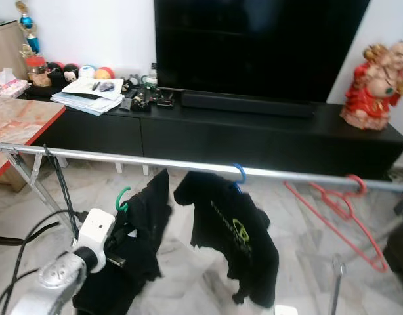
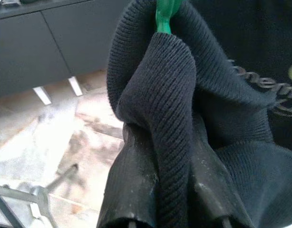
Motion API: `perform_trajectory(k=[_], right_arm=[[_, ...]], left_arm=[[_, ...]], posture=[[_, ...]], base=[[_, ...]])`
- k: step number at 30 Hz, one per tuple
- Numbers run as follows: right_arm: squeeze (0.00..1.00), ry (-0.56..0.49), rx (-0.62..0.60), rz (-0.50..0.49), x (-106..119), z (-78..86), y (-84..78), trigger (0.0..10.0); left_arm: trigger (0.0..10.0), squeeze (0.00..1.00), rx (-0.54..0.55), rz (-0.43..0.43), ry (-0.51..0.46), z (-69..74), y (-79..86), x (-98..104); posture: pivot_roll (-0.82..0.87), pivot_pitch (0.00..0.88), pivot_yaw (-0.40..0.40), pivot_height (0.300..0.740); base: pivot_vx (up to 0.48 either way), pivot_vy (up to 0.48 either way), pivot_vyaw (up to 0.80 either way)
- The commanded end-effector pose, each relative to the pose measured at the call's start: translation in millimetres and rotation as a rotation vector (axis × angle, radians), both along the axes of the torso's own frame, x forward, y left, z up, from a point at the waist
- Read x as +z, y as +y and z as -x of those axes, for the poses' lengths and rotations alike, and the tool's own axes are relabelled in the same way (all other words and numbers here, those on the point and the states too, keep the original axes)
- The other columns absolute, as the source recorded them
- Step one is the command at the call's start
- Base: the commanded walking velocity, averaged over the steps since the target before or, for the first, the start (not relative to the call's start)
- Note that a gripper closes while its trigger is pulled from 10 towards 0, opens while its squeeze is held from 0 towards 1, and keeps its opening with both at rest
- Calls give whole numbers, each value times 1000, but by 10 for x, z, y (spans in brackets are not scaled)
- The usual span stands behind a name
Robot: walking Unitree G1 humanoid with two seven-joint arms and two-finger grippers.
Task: Hang hanger
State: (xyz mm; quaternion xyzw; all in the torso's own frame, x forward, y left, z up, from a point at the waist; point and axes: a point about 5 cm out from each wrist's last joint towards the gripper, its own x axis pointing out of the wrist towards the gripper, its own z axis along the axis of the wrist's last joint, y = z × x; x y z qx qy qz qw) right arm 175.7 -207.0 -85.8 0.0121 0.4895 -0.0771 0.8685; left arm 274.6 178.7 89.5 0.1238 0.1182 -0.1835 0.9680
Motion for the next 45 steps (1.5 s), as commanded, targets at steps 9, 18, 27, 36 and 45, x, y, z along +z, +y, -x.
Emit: perform_trajectory(k=[9, 18, 27, 36, 45], right_arm=[[0, 11, 20, -11, -20, 21, 61, 10000], [0, 10, 27, -15, -20, 13, 80, 10000], [0, 12, 26, -20, -23, 12, 103, 10000], [0, 14, 28, -19, -25, 13, 109, 10000], [0, 17, 35, -19, -25, 15, 106, 10000]], left_arm=[[10000, 0, -280, -119, 68, 49, -156, -4], [10000, 0, -336, -147, 5, -134, -268, 165], [10000, 0, -228, -94, -26, -475, -414, 276], [10000, 0, -52, -62, -55, -712, -347, 365], [10000, 0, 101, -24, -45, -851, -218, 395]], posture=[[126, 35, -64, 740], [127, 41, -57, 740], [115, 43, -45, 740], [115, 46, -40, 740], [112, 45, -43, 740]], base=[[0, 0, 0], [0, 0, 0], [0, 0, 0], [0, 0, 0], [0, 0, 0]])
